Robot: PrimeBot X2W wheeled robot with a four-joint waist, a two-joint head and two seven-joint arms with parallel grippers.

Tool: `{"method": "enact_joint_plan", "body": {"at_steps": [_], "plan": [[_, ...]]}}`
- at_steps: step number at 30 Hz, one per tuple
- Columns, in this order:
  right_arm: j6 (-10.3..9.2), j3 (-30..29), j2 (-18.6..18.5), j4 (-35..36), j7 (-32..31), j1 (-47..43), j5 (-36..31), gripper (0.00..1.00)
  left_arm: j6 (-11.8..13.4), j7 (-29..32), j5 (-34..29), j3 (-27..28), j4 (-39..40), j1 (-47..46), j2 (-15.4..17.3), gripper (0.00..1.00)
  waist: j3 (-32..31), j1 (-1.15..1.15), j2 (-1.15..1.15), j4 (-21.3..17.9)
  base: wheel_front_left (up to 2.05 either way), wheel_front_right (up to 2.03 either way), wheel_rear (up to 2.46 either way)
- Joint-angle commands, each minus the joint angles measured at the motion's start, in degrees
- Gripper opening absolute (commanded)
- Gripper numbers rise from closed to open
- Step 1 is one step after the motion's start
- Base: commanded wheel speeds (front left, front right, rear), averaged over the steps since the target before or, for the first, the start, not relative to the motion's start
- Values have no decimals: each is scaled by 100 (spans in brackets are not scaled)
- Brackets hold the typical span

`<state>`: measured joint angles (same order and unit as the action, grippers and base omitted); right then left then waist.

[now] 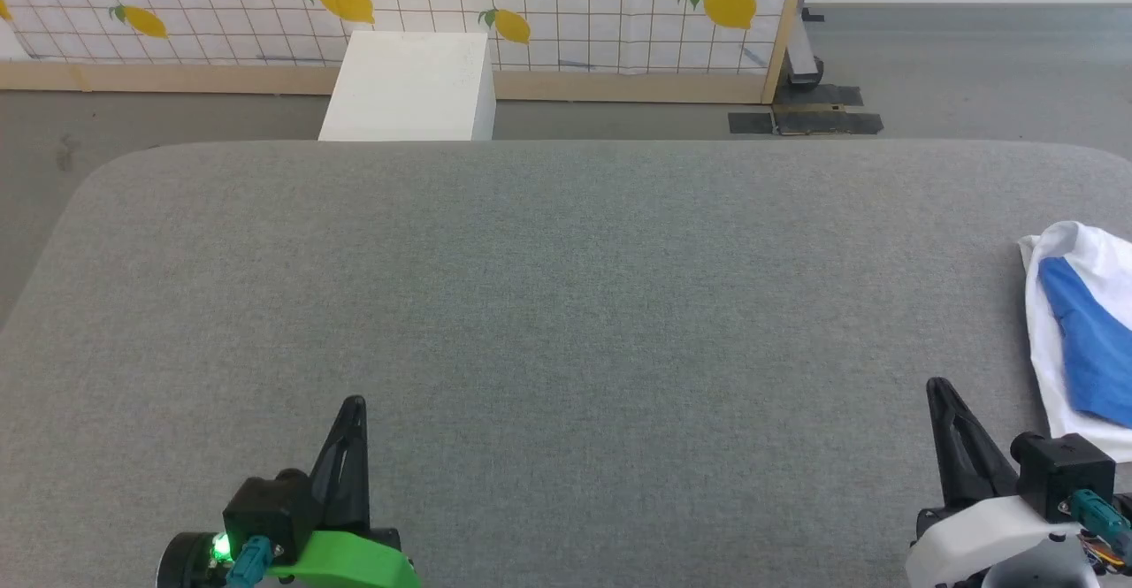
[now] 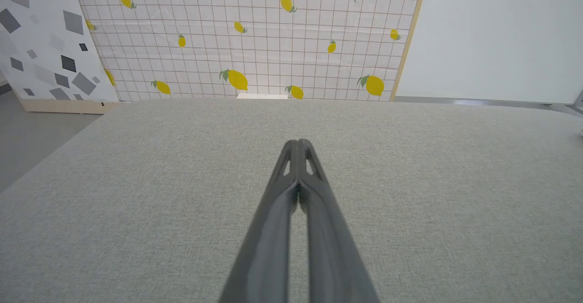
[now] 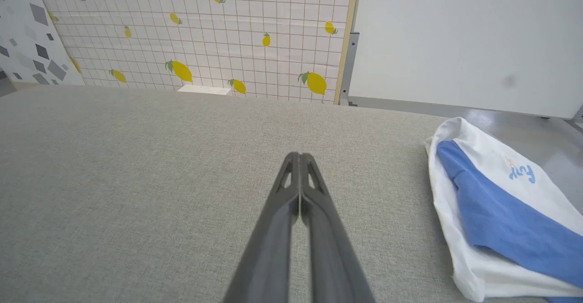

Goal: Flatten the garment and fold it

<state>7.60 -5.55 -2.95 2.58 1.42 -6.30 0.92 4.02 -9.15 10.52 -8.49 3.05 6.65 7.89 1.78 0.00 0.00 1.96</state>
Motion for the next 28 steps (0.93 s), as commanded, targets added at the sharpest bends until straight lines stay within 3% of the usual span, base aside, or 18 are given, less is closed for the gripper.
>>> {"method": "enact_joint_plan", "body": {"at_steps": [1,28], "plan": [[-4,34,3,-21,-19,114,-26,0,-48,38,-104,41,-15,-130,-36,0,-4,0,0,-4,0,0,0],[-7,228,4,-109,-65,306,-51,0,-180,364,-457,342,-123,-329,-209,0,-69,0,0,-76,0,0,0]]}}
